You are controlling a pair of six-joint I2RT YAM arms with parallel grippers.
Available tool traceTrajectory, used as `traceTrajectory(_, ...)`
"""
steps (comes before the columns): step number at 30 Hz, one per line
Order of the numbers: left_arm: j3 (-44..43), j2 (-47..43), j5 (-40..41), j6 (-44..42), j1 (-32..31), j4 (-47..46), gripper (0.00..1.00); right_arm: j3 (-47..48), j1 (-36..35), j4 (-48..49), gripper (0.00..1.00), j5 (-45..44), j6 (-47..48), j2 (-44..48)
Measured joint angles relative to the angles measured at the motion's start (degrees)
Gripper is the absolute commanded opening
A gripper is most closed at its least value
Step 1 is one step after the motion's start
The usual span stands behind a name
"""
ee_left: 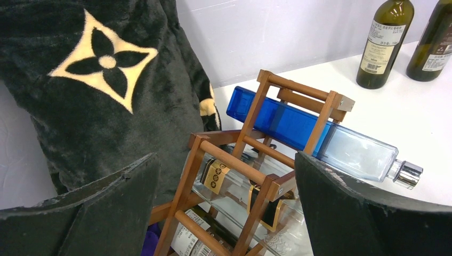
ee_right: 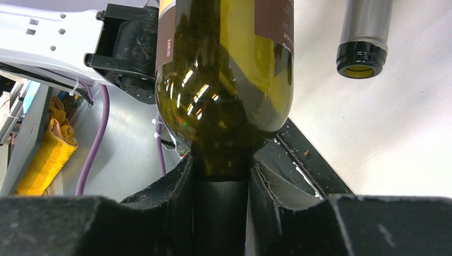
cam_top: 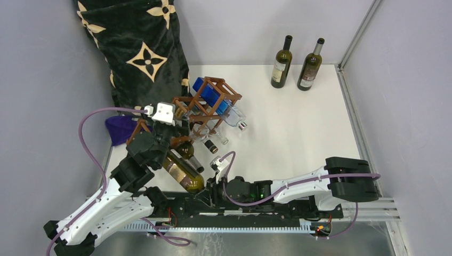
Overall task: Put the wine bottle on the wine rack
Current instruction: Place the wine bottle in the wine rack.
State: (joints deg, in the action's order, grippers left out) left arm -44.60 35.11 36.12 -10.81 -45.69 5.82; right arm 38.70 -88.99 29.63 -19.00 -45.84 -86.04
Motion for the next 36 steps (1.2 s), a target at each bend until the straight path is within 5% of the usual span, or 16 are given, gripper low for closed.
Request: traceTrajectory(36, 0.0, -1.18, -0.28, 0.02, 1.95, -0.07, 1.0, 18.58, 1.62, -9.05, 0.01, -4.35, -8.5, -12.57)
